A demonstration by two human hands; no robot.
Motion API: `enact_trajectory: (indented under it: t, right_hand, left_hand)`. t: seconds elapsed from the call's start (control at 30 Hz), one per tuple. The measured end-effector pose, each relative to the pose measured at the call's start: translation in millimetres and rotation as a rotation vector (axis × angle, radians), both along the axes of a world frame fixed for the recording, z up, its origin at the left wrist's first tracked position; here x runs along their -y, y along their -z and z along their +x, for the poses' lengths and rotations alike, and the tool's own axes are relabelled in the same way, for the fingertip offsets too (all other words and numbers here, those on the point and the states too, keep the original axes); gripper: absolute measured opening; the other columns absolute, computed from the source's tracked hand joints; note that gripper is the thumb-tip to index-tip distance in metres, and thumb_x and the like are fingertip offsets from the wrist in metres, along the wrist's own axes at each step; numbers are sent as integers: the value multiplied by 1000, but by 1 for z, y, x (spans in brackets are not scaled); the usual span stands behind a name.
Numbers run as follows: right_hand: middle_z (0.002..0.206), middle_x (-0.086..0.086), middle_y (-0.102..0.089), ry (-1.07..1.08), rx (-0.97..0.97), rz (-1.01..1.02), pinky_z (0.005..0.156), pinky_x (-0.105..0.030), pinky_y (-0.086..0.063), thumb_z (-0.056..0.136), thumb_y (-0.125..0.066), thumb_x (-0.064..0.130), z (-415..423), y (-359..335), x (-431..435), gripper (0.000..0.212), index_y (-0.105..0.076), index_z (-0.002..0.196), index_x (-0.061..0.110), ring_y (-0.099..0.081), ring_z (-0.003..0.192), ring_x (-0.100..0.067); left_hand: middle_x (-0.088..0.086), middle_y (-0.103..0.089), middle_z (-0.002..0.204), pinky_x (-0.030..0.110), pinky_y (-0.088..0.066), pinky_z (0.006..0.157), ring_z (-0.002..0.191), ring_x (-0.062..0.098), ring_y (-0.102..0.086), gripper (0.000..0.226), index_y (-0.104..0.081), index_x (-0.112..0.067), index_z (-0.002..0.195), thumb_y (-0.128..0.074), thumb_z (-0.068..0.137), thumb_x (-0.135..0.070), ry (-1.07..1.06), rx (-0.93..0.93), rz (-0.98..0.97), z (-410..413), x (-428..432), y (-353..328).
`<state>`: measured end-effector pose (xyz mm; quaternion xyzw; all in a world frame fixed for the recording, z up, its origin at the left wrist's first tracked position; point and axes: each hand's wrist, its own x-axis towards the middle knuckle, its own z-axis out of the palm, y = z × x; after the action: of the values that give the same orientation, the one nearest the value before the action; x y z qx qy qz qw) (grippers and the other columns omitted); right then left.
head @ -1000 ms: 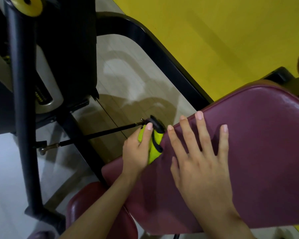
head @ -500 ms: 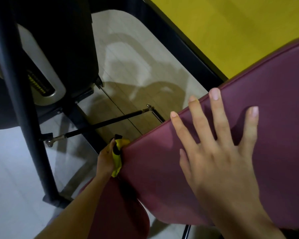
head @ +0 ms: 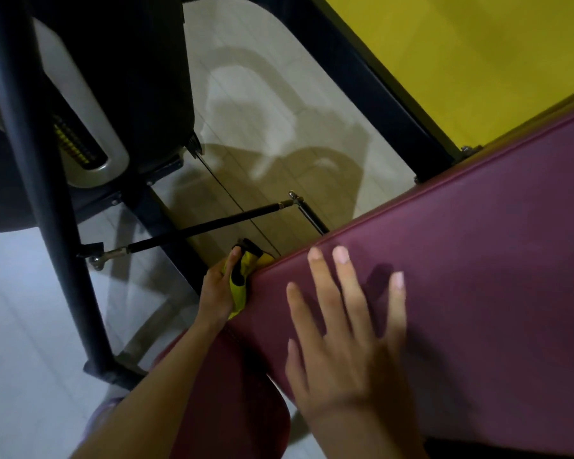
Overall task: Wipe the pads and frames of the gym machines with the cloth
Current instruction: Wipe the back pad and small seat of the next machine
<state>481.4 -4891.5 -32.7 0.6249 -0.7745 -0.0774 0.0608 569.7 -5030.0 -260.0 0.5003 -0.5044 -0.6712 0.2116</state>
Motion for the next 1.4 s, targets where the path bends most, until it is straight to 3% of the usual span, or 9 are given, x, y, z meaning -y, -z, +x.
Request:
enact_trajectory:
  t: [0.07,0.2,0.3,0.53,0.7,0.83,0.97,1.27,1.4]
  right_hand:
    - [162,-17,-39,23,21,61,122,-67,-6,79,-72,37,5,19,-7,55,-71,131,18,-31,153,-35]
    - [163,-14,-37,52,-1,77,123,-65,-6,79,-68,35,5,41,-16,60,-68,135,14,-28,154,-30]
    - [164,-10,-37,66,-5,32,124,-63,-4,78,-71,33,5,47,-17,62,-66,137,13,-26,155,-27]
    - [165,-9,-35,80,17,3,125,-62,-3,84,-62,35,6,49,-19,54,-69,134,15,-28,155,-27]
    - [167,-16,-27,76,69,21,121,-69,-1,78,-64,33,13,55,-21,52,-73,127,18,-21,156,-35]
    - [166,-17,-28,63,226,-56,117,-73,-23,77,-69,29,37,63,-31,46,-74,122,20,-22,155,-39]
    - [164,-13,-35,92,402,-148,113,-65,-38,85,-60,29,53,80,-43,41,-73,124,22,-29,154,-35]
    - [140,1,-63,511,700,-306,101,-39,-52,89,-56,46,90,132,-88,40,-78,115,24,-53,134,-22]
    - [128,4,-68,641,727,-332,98,-25,-43,86,-55,44,87,144,-106,39,-78,111,23,-53,122,-15]
  left_hand:
    - [-13,-72,112,12,-47,97,102,-10,-66,23,-66,-37,121,-48,108,-31,-6,65,34,9,4,22]
    - [-3,-73,115,34,-46,107,120,23,-65,33,-68,-26,126,-47,106,-43,-109,120,292,28,10,52]
    - [2,-78,82,36,-53,88,84,22,-73,39,-74,-18,113,-47,106,-45,-159,70,453,33,11,49]
    - [22,-69,72,46,-54,59,61,37,-66,64,-69,-14,93,-40,98,-71,-312,174,148,21,-30,26]
    - [5,-64,137,42,-46,110,129,20,-58,82,-56,-16,142,-39,90,-78,-368,239,139,14,-54,19]
    - [2,-72,114,41,-47,103,113,20,-64,56,-70,-24,114,-38,100,-67,-411,245,299,16,-32,34]
    - [7,-61,77,32,-40,61,68,17,-55,57,-62,-7,87,-40,105,-56,-584,404,258,3,-41,14]
    - [11,-70,109,43,-53,89,101,29,-67,36,-60,-5,119,-48,106,-37,-548,330,385,-10,-60,-19]
    - [6,-64,106,28,-45,76,101,27,-63,36,-52,-5,124,-44,109,-36,-573,319,327,-27,-63,-33]
